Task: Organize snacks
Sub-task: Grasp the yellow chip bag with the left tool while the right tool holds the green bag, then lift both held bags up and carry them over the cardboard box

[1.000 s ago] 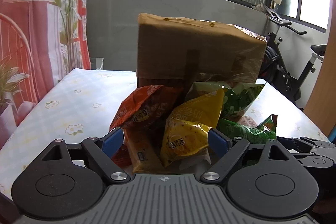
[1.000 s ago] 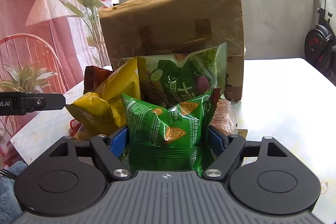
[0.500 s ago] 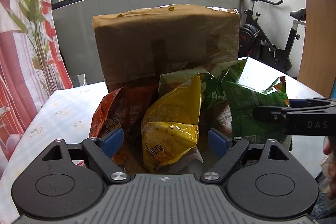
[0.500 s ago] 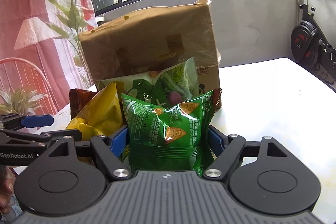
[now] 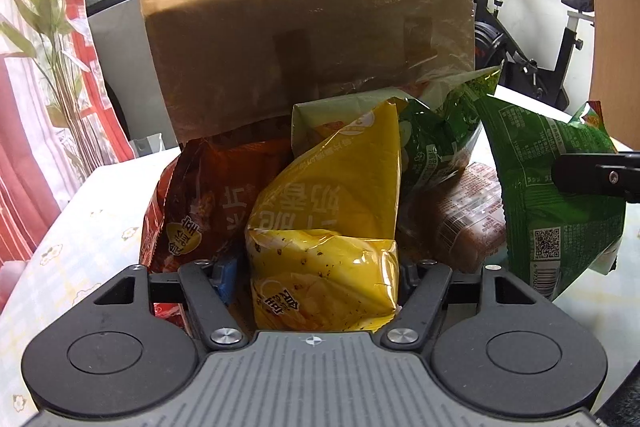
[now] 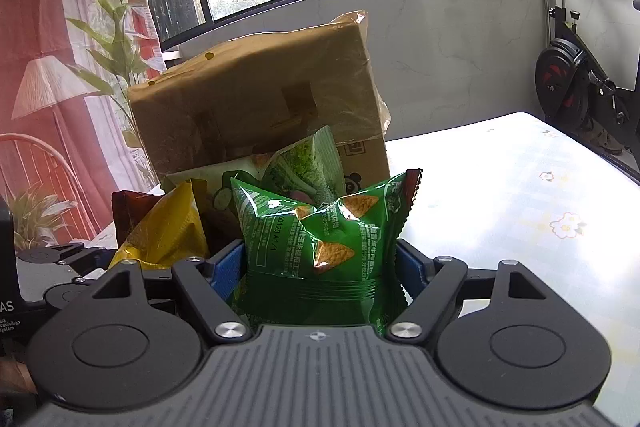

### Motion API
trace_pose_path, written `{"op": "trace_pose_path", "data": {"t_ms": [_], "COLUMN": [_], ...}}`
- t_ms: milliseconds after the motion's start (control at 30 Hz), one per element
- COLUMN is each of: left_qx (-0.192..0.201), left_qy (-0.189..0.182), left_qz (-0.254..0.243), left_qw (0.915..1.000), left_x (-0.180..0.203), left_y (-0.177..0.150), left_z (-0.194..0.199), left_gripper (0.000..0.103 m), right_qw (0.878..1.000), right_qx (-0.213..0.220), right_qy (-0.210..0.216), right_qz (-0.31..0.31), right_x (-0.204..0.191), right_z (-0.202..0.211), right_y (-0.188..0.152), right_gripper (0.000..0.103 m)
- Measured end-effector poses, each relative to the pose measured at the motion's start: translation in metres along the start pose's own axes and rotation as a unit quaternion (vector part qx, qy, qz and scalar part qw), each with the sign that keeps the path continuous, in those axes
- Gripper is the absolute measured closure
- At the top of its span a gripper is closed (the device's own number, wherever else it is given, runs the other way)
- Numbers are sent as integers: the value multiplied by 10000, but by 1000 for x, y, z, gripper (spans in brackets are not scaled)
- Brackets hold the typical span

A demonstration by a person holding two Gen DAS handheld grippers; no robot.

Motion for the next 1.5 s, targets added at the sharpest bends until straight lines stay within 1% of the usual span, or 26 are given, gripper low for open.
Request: {"op": "trace_pose_path", "data": {"t_ms": [133, 367, 533, 733, 900, 1000, 1100, 1200, 1267, 1333, 1400, 1500], "left_qx": [92, 243, 337, 621, 833, 987, 1192, 1405, 1583, 1676, 1642, 1622], "left_qy": [-130, -318, -314, -316, -268, -194, -99, 26, 81, 148, 155, 135], "left_qz": [200, 561, 750, 935, 1143, 1321, 1420, 1344, 1229, 1104, 1049, 929], "left_qw": [9997, 9976, 9961, 9932, 9896, 9861, 9826, 9809, 9797, 9795, 9807, 9823], "left_x": [-10, -25, -28, -35, -54, -74, -92, -106, -112, -115, -115, -111], "left_y": [4, 13, 18, 28, 42, 57, 79, 112, 138, 163, 187, 214], "left_z": [12, 43, 53, 75, 90, 97, 99, 101, 101, 95, 82, 58], "left_gripper": [37, 38, 38, 38, 38, 38, 38, 38, 38, 37, 37, 37], "right_qw": [10000, 9999, 9999, 9998, 9993, 9984, 9964, 9922, 9868, 9806, 9759, 9694], "right_qx": [27, 83, 78, 122, 248, 499, 799, 1189, 1568, 1900, 2112, 2359], "right_qy": [-4, -48, -78, -151, -265, -252, -195, -106, -8, 135, 212, 260], "right_qz": [-23, -68, -59, -75, -21, 68, 223, 349, 416, 455, 512, 625], "right_x": [1, 5, 5, 8, 7, 1, -7, -20, -32, -43, -56, -70], "right_z": [0, 2, 2, 4, 8, 14, 17, 16, 15, 9, -3, -26], "right_y": [1, 4, 4, 7, 14, 32, 56, 92, 122, 153, 181, 206], "right_gripper": [24, 24, 24, 24, 24, 24, 24, 24, 24, 24, 24, 24]}}
Point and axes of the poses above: each gripper's, at about its wrist camera, not at the fingertips, and z roughly against the way its jaws point, x to its right, y to its top, the point moved 10 cm from there along -z, roughly the way its jaws point, and after that the axes turned 7 degrees about -z, right-handed, at the moved point
